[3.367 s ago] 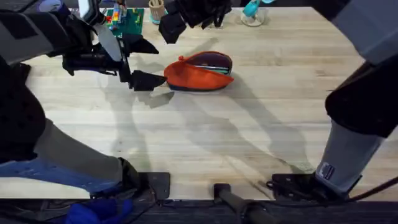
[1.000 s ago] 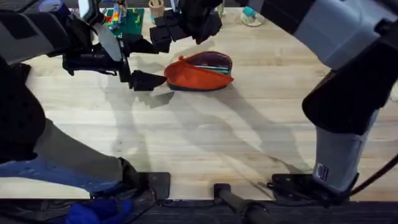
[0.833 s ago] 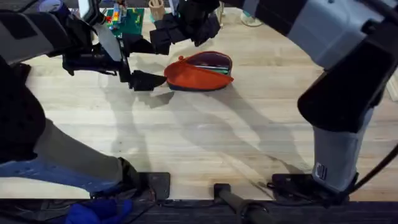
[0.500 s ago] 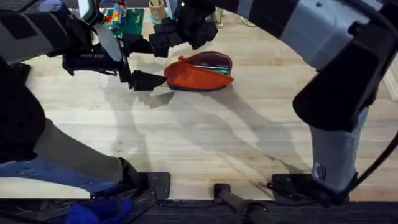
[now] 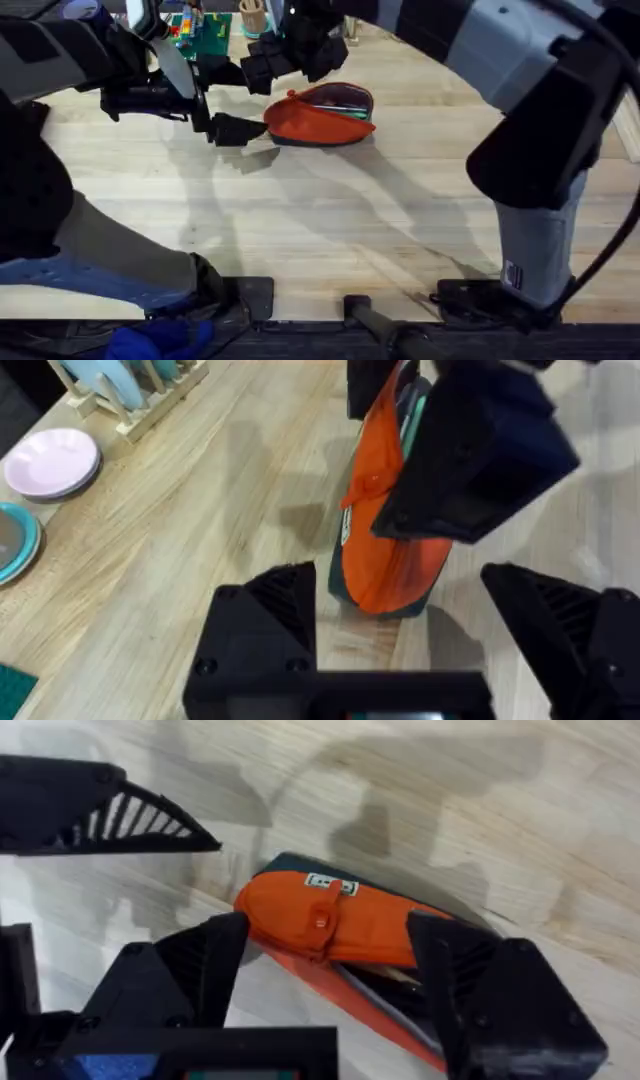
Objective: Unzip the bag, pick up the pens from the table one at a time and place them inside, then zip the bag closed.
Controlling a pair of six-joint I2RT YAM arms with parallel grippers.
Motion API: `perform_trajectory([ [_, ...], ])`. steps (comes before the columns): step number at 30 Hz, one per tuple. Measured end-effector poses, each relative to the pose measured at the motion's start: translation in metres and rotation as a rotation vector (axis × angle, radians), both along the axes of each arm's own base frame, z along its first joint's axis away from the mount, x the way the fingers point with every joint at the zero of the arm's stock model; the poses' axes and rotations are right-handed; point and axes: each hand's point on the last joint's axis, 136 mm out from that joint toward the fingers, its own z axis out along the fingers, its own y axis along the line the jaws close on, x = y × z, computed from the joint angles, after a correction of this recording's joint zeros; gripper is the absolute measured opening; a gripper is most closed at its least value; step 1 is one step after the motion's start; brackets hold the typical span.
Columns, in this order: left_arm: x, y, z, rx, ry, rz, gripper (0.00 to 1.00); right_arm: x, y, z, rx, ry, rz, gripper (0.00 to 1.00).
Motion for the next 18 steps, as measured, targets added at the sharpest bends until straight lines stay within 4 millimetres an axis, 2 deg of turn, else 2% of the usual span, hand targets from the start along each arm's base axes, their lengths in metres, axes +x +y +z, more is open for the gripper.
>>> perform_trajectory([
  [4, 0.0, 0.0, 0.0, 0.0, 0.0, 0.0, 0.993, 0.0, 0.0, -0.007, -0.009, 0.011, 0.0, 0.946],
  [12, 0.0, 0.0, 0.0, 0.0, 0.0, 0.0, 0.993, -0.002, 0.003, -0.008, -0.01, 0.013, 0.004, 0.932],
  [18, 0.0, 0.0, 0.0, 0.0, 0.0, 0.0, 0.993, -0.012, 0.006, -0.015, -0.032, 0.035, 0.021, 0.924],
])
